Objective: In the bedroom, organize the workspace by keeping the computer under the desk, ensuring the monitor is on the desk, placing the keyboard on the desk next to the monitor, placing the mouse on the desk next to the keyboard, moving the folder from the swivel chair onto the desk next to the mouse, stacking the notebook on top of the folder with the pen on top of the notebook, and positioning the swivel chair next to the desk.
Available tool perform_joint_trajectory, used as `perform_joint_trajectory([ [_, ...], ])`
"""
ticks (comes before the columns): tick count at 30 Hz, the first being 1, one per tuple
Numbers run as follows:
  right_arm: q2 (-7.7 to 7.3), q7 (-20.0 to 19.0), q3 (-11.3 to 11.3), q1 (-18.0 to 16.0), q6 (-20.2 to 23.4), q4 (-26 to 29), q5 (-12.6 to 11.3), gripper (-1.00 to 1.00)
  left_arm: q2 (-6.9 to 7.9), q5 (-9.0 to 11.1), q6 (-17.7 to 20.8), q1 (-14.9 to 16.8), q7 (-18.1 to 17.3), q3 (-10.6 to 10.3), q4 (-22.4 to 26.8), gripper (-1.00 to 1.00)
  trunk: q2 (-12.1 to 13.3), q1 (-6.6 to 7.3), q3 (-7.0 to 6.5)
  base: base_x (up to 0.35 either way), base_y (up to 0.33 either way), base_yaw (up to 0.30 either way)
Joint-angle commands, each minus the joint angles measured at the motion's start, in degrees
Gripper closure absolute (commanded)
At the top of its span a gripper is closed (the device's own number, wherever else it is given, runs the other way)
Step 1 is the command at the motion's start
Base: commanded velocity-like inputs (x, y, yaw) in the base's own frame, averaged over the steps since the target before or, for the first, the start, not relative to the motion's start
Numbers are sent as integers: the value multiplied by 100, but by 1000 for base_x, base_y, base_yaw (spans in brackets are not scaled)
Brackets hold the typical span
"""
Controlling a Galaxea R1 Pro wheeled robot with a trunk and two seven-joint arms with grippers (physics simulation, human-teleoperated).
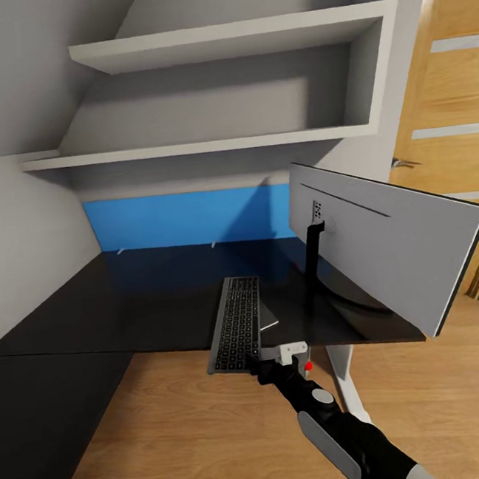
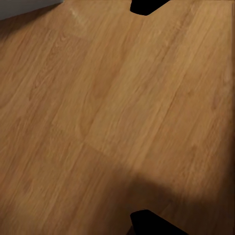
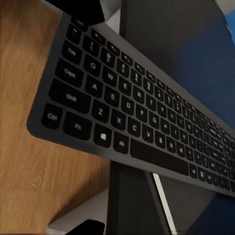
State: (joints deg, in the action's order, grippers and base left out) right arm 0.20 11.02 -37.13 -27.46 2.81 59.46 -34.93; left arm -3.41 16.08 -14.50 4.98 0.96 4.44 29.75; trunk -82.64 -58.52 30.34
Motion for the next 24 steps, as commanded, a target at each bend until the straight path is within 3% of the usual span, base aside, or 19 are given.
perform_joint_trajectory([
  [1, -26, 44, -14, -5, 18, 49, -31, -100, -2, 37, -14, 3, -3, 4, -2, -100, -4, 1, 6, -103, -7, 0],
  [15, -174, 56, -2, 16, 24, 247, -44, -100, -9, 36, -18, 3, -7, 4, -2, -100, -4, 1, 6, -28, -2, 0],
  [24, -264, 44, 0, 20, 27, 208, -58, -100, -18, 36, -18, 3, -8, 4, -4, -100, 357, 199, -156, -1, 0, 0],
])
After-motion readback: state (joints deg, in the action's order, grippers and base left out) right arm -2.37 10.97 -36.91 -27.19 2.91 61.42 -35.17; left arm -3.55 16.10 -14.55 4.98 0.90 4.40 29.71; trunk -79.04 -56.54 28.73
